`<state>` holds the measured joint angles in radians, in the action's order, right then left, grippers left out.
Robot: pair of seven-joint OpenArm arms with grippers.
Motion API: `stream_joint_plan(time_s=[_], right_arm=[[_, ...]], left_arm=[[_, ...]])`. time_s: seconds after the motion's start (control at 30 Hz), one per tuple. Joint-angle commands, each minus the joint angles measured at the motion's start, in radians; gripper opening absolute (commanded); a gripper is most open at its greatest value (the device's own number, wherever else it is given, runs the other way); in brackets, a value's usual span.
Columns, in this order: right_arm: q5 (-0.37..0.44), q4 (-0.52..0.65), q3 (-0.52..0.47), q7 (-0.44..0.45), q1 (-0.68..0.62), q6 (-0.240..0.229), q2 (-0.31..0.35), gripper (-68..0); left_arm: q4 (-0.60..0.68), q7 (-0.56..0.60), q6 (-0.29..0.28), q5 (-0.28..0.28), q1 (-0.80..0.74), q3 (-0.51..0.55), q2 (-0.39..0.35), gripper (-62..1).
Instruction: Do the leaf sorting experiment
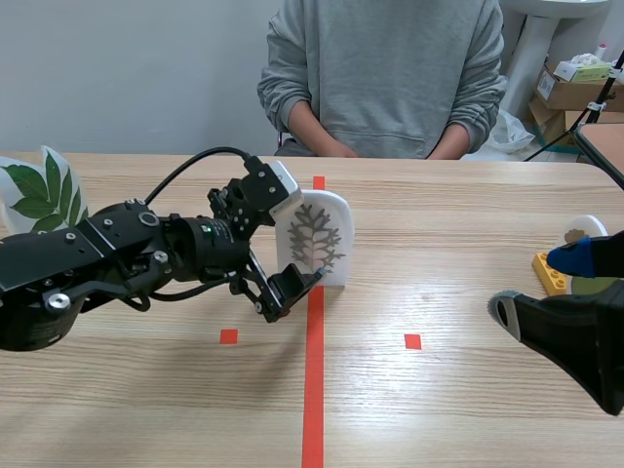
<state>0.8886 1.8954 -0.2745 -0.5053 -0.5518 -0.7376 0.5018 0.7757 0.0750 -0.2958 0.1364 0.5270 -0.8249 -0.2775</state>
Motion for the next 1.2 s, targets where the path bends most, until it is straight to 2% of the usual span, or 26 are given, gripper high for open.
stream_joint_plan(time_s=[0.0,0.13,0.27,0.53,0.7,0.97,1.1,1.17], right_arm=[[0.011,0.011,-0.008,0.015,0.006,-0.008,0.007,-10.6],[0.011,0.011,-0.008,0.015,0.006,-0.008,0.007,-10.6],[0.011,0.011,-0.008,0.015,0.006,-0.008,0.002,-10.6],[0.011,0.011,-0.008,0.015,0.006,-0.008,0.002,-10.6],[0.005,0.011,-0.008,0.015,0.006,-0.008,0.002,-10.6],[0.004,0.011,-0.008,0.015,0.006,-0.008,0.002,-10.6],[0.004,0.011,-0.008,0.015,0.006,-0.008,0.002,-10.6],[0.004,0.011,-0.008,0.015,0.006,-0.008,0.002,-10.6]], left_arm=[[0.01,0.016,0.01,0.008,0.011,-0.011,0.017,-2.8],[-0.005,0.023,0.043,0.0,0.011,-0.046,0.04,-2.8],[-0.005,0.023,0.048,-0.023,0.011,-0.062,0.048,-2.8],[-0.005,0.023,0.047,-0.022,0.011,-0.061,0.047,-3.6],[-0.005,0.027,0.047,-0.022,0.01,-0.061,0.047,-21.1],[-0.004,0.068,0.039,-0.026,0.002,-0.061,0.047,-32.1],[-0.004,0.063,0.039,-0.026,0.002,-0.061,0.047,-45.7],[-0.004,0.063,0.039,-0.026,0.002,-0.061,0.044,-50.5]])
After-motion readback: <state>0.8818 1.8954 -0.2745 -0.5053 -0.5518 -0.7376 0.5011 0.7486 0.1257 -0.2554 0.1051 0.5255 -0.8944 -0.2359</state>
